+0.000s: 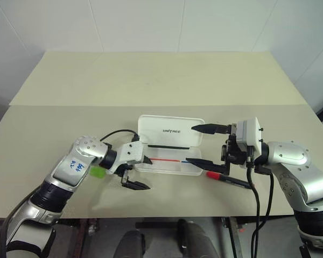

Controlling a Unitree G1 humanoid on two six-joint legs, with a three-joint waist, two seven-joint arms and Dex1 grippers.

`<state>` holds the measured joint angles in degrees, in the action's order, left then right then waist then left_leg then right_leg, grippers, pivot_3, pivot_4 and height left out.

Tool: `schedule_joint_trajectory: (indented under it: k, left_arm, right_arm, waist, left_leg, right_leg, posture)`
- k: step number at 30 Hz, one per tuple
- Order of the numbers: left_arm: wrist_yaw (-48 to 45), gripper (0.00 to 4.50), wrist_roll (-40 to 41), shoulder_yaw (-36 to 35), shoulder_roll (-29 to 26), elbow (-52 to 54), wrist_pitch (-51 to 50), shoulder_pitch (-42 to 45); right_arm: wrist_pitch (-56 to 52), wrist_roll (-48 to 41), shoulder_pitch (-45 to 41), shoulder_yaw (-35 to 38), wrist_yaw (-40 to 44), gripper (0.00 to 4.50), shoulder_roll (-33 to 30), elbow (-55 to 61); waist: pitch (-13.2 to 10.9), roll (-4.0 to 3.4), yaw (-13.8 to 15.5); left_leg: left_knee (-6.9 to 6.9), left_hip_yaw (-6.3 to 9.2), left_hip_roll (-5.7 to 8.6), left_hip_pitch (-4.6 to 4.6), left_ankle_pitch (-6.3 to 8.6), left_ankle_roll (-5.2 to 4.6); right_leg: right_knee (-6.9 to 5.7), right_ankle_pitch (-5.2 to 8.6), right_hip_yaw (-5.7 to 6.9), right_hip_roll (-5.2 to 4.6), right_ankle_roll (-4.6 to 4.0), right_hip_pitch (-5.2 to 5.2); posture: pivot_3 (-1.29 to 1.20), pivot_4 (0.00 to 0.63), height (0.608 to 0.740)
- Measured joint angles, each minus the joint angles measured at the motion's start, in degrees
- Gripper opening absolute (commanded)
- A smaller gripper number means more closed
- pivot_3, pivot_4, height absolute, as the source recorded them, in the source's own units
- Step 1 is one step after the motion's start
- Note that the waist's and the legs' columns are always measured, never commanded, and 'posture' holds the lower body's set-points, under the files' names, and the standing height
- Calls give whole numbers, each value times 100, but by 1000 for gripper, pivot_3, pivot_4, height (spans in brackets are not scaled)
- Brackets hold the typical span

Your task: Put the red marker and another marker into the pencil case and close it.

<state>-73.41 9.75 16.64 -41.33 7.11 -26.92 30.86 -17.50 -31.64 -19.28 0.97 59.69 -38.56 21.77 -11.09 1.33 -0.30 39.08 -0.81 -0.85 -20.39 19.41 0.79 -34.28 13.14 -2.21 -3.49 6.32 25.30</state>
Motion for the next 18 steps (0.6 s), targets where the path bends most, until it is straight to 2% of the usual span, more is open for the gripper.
schedule_joint_trajectory:
  k: [5,12,18]
  left_arm:
    - [82,4467,247,-336,-37,146,-69,-46]
    - [239,4467,894,-1246,8,113,111,-339]
    - [-107,4467,1790,-2135,46,69,463,-810]
  right_arm:
    - [6,4,-29,-28,61,4500,30,-191]
    - [-19,-7,78,12,97,4500,-26,-282]
    - [-161,-41,1040,816,203,4500,-740,-357]
  waist:
    - [0,0,6]
    - [0,0,8]
    - [0,0,36]
  left_leg:
    - [-2,1,0,-2,0,0]
    - [-2,3,-1,-4,1,0]
    - [-5,5,0,-14,4,3]
  right_leg:
    - [6,0,2,-2,0,0]
    - [9,0,5,-3,0,0]
    - [27,-1,11,-7,1,-1]
  posture:
    - [0,150,740]
    - [0,150,740]
    - [0,150,740]
